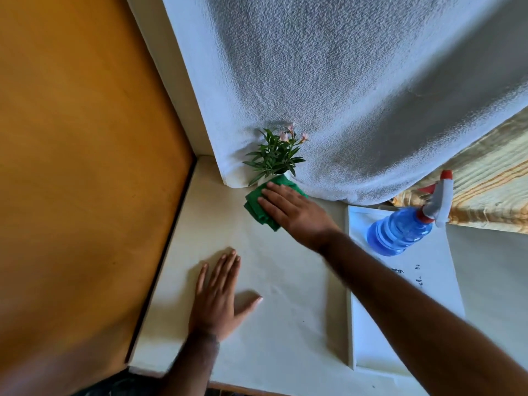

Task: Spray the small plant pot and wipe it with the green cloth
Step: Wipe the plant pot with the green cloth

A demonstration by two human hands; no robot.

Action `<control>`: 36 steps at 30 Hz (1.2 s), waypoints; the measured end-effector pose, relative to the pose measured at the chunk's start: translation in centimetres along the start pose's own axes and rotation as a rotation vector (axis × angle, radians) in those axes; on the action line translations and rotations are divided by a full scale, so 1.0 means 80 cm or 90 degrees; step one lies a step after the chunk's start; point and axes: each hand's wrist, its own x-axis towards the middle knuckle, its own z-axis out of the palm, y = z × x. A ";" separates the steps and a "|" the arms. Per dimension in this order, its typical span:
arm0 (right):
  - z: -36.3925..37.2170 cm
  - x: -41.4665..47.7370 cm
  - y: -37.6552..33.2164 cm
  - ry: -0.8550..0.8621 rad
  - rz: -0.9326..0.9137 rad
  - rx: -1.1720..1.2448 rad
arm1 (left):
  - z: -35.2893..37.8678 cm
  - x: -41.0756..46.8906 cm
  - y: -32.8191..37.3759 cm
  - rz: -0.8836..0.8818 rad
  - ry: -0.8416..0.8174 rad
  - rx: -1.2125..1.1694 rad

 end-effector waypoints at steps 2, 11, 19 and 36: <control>0.008 0.010 0.009 -0.016 -0.026 -0.011 | -0.001 -0.001 0.000 -0.001 0.000 0.000; 0.038 0.022 0.015 -0.057 -0.049 0.026 | -0.006 0.001 0.003 0.004 -0.001 0.017; 0.040 0.016 -0.004 -0.149 0.005 0.150 | -0.009 0.001 0.004 -0.012 -0.018 0.007; 0.052 0.023 0.007 -0.119 -0.031 0.142 | -0.004 0.002 0.002 -0.004 -0.019 0.010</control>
